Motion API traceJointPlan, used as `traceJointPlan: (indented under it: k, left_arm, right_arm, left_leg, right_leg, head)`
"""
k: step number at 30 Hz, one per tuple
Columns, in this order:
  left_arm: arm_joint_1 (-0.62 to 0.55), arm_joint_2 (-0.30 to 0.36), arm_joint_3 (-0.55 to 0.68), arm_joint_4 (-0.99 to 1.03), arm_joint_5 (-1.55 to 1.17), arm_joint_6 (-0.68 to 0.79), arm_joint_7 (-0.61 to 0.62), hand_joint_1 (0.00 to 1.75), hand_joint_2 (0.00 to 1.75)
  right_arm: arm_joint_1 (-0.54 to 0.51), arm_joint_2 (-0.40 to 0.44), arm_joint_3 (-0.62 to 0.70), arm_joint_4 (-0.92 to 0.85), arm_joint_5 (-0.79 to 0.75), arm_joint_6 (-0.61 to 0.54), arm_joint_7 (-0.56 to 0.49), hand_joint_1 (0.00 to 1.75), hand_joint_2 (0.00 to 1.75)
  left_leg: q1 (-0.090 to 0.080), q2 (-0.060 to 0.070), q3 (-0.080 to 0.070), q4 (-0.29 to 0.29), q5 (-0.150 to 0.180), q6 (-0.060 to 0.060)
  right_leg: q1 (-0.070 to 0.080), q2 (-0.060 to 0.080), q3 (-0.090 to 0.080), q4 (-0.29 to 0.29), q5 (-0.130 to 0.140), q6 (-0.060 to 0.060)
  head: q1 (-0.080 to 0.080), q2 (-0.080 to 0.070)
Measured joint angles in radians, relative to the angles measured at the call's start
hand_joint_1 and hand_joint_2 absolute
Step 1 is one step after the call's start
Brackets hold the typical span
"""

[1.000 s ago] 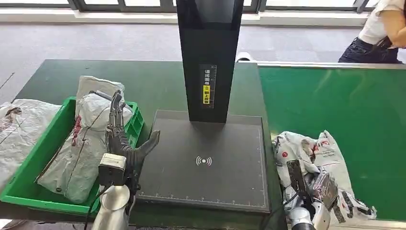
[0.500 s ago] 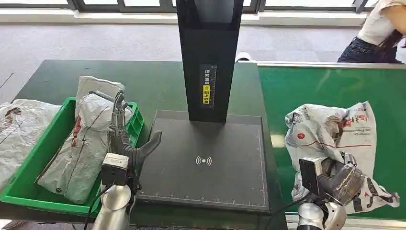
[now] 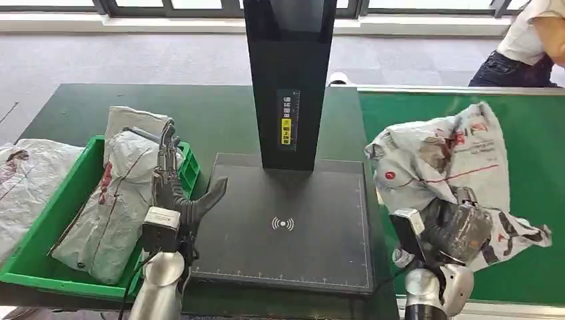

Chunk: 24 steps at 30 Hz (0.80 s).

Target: Moved the parcel from conveyor to table for the left to box.

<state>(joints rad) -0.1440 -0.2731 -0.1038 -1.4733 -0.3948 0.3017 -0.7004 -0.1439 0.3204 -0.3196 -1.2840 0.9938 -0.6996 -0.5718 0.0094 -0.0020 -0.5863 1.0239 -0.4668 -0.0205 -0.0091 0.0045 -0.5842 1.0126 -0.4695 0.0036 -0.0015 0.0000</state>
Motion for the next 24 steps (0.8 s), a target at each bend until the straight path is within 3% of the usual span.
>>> traceJointPlan:
  k: [7, 15, 24]
  left_arm:
    - [-0.011, 0.000, -0.006, 0.015, 0.009, 0.000, 0.000, 0.00, 1.75]
    - [-0.041, 0.000, -0.033, 0.040, 0.042, 0.009, 0.000, 0.00, 1.75]
    - [-0.052, 0.005, -0.066, 0.061, 0.064, 0.040, 0.000, 0.00, 1.75]
  right_arm:
    - [-0.005, 0.000, 0.080, 0.024, 0.034, 0.000, 0.018, 1.75, 1.75]
    - [-0.047, -0.001, 0.293, 0.202, 0.129, 0.001, 0.114, 1.75, 1.75]
    - [-0.105, 0.007, 0.484, 0.413, 0.089, 0.001, 0.130, 1.75, 1.75]
  left_leg:
    - [0.000, -0.001, -0.001, 0.000, 0.000, 0.000]
    - [0.000, -0.001, -0.001, 0.000, 0.000, 0.000]
    - [0.000, -0.001, -0.002, -0.001, 0.001, -0.001]
  right_leg:
    - [0.000, -0.001, 0.000, 0.000, 0.000, 0.000]
    - [0.001, 0.000, 0.000, 0.000, 0.000, 0.000]
    - [0.001, -0.001, 0.000, 0.000, 0.000, 0.000]
  head:
    - [0.000, 0.000]
    - [0.000, 0.000]
    - [0.000, 0.000]
